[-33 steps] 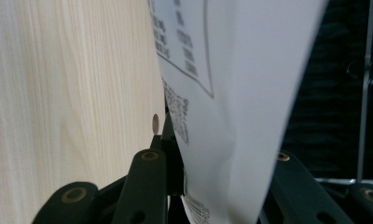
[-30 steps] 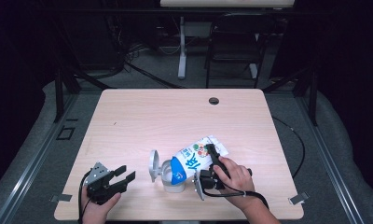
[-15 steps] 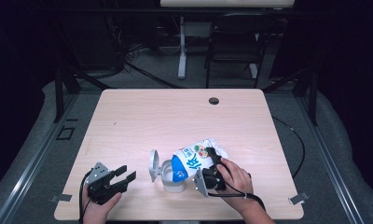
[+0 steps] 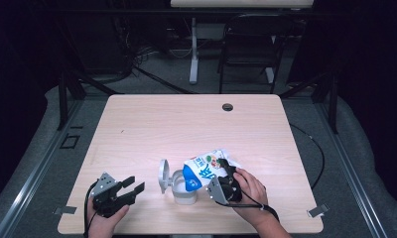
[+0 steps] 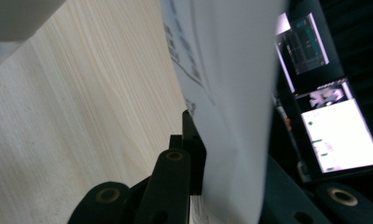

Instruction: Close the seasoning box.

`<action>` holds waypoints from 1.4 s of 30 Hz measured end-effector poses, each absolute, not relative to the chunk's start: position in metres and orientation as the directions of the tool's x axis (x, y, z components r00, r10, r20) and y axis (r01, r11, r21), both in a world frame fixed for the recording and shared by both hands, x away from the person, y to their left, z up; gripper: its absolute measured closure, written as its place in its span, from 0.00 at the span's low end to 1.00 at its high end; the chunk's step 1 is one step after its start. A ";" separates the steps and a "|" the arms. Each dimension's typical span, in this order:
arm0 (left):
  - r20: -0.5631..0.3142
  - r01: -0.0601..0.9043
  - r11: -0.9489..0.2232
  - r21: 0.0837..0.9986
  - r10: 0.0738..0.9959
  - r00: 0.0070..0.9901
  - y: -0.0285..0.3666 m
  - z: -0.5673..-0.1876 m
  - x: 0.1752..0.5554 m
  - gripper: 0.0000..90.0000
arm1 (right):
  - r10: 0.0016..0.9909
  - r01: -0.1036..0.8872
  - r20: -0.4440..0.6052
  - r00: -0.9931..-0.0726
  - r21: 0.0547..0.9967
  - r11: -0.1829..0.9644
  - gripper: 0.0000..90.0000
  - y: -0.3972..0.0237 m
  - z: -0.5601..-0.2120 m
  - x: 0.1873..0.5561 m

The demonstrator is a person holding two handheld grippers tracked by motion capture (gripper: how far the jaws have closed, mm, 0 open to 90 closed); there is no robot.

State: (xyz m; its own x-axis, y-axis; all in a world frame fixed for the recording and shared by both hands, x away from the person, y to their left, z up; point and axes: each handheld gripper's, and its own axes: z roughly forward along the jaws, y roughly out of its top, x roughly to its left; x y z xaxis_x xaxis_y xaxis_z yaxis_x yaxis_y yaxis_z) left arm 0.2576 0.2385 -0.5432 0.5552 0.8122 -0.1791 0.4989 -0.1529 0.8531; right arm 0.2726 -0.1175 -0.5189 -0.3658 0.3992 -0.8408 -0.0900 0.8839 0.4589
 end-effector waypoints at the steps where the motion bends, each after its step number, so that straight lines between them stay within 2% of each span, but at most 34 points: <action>1: -0.182 0.501 -0.150 0.852 0.813 0.553 0.238 -0.543 0.257 0.56 | 0.431 -0.084 -0.819 -0.380 0.495 0.865 0.96 -0.119 -0.519 0.274; 10: -0.178 0.503 -0.156 0.850 0.813 0.554 0.239 -0.542 0.258 0.56 | 0.548 -0.009 -0.705 -0.450 0.617 0.787 0.96 -0.129 -0.514 0.278; 13: -0.179 0.503 -0.156 0.850 0.812 0.555 0.239 -0.542 0.258 0.56 | 0.608 0.029 -0.630 -0.484 0.682 0.730 0.96 -0.133 -0.516 0.281; 25: -0.181 0.504 -0.156 0.849 0.811 0.556 0.239 -0.542 0.258 0.56 | 0.742 0.176 -0.363 -0.563 0.825 0.537 0.96 -0.153 -0.526 0.291; 42: -0.178 0.505 -0.159 0.848 0.813 0.554 0.238 -0.543 0.258 0.56 | 0.817 0.304 -0.089 -0.569 0.901 0.310 0.96 -0.169 -0.542 0.300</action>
State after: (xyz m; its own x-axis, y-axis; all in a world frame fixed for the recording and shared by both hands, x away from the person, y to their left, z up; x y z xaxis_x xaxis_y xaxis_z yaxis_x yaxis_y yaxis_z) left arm 0.2580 0.2382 -0.5430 0.5541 0.8133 -0.1778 0.5055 -0.1590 0.8481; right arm 0.3004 -0.1692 -0.5417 -0.5691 0.8174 -0.0894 0.3043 0.3104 0.9006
